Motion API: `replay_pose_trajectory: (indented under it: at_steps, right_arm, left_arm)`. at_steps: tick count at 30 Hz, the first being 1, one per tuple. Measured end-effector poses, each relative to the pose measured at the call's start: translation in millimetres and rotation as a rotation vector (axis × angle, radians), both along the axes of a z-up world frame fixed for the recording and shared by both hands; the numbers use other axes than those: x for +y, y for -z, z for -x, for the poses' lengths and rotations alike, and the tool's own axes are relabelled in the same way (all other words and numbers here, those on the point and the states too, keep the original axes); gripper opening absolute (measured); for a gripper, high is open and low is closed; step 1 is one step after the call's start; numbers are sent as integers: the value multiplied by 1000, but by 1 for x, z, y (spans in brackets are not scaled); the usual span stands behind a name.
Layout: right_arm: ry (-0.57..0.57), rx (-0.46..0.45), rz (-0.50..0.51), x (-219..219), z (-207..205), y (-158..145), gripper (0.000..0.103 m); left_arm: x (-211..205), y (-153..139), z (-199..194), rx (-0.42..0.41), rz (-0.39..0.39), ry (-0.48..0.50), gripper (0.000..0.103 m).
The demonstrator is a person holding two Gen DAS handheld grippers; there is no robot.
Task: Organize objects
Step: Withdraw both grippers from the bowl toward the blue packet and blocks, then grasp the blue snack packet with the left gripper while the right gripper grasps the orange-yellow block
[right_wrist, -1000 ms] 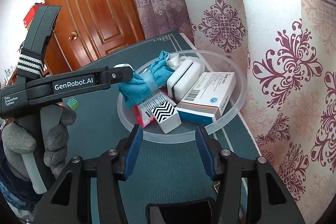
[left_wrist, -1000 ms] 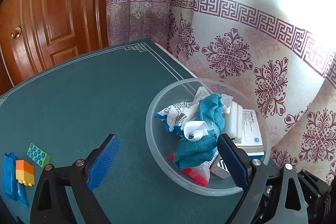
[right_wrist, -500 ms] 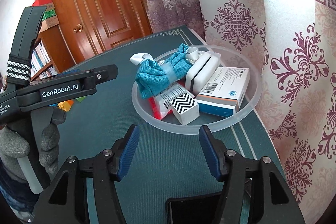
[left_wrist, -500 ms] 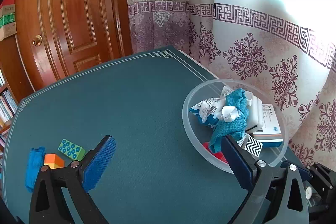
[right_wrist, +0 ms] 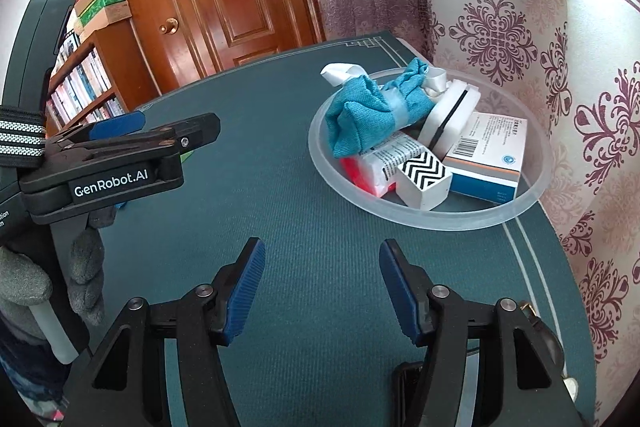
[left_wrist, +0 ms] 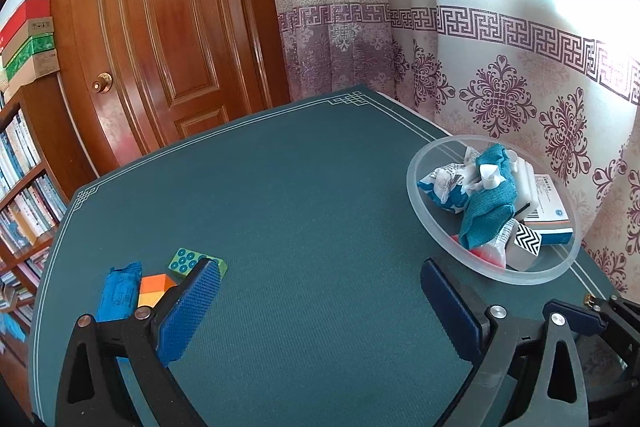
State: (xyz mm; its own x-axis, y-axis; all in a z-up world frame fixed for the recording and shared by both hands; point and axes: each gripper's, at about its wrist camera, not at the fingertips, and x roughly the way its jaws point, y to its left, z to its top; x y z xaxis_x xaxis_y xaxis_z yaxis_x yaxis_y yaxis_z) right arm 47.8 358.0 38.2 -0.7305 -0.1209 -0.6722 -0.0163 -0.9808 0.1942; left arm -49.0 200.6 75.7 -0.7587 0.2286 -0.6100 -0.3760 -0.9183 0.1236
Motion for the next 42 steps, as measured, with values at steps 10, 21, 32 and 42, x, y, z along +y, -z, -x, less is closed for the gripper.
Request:
replay_pose_trajectory:
  at_steps: [10,21,32,42]
  right_arm:
    - [-61,-38,6,-42,10,11,62]
    - [-115,-70,16,-77,24,22,62]
    - [-134,-79,18,-91,32,28,62]
    - [-140,-71,12,-96,35,29,62]
  left_arm:
    - [-54,6,6,-8,-19,-89,102]
    - [-132,17,26,-34,-57,-265,102]
    - [-176,35,55,-95,-64,-394,87]
    - [-178,41,61,-122,-81,-363,82]
